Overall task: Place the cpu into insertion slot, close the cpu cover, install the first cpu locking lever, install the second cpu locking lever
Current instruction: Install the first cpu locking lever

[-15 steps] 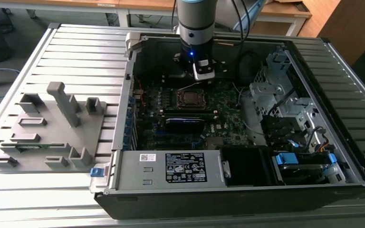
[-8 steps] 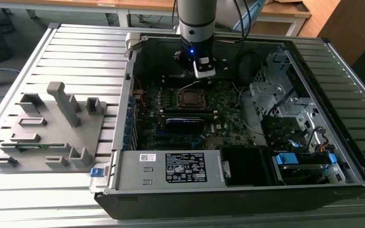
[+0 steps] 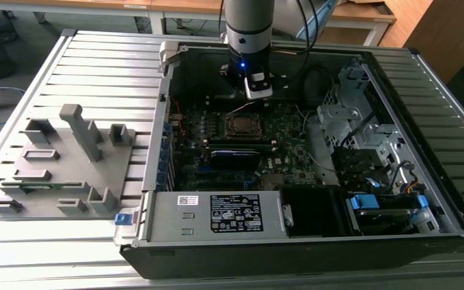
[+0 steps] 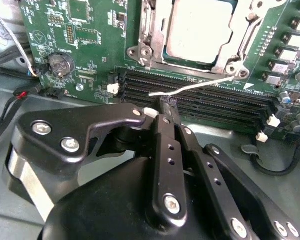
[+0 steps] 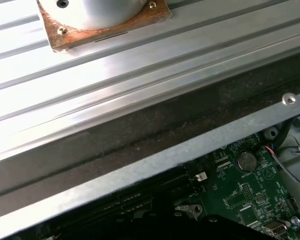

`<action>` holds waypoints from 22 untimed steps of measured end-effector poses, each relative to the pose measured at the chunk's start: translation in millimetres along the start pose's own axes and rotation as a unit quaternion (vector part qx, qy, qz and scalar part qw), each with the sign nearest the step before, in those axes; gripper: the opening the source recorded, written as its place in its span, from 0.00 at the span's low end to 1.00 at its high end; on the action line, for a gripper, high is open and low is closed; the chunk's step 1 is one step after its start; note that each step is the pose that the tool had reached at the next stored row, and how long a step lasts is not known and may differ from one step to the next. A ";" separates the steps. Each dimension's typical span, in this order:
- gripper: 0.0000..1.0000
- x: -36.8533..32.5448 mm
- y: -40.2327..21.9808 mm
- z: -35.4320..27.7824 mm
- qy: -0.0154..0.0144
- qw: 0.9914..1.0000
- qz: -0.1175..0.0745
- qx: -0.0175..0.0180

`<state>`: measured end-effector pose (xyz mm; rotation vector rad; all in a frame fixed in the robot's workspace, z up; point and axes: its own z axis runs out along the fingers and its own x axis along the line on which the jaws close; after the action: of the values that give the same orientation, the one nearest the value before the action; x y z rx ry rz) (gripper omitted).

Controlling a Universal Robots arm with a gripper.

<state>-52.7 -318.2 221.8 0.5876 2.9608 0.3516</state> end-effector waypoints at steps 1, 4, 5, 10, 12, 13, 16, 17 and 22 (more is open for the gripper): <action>0.11 0.8 -0.3 -0.1 0.001 1.000 0.000 -0.001; 0.11 5.8 -2.3 -0.9 0.001 1.000 0.000 -0.004; 0.11 8.0 -3.2 -1.3 0.001 1.000 0.001 -0.004; 0.11 14.8 -5.8 -2.3 0.000 1.000 0.000 -0.006; 0.11 14.6 -6.3 -2.4 -0.001 1.000 0.000 -0.006; 0.11 14.2 -6.5 -2.4 -0.001 1.000 0.000 -0.006; 0.11 12.2 -7.0 -2.4 -0.001 1.000 0.000 -0.006; 0.11 11.6 -6.9 -2.4 -0.001 1.000 0.000 -0.006; 0.11 9.0 -7.1 -2.3 -0.001 1.000 0.000 -0.006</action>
<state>-63.9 -321.6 221.8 0.5868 2.9557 0.3676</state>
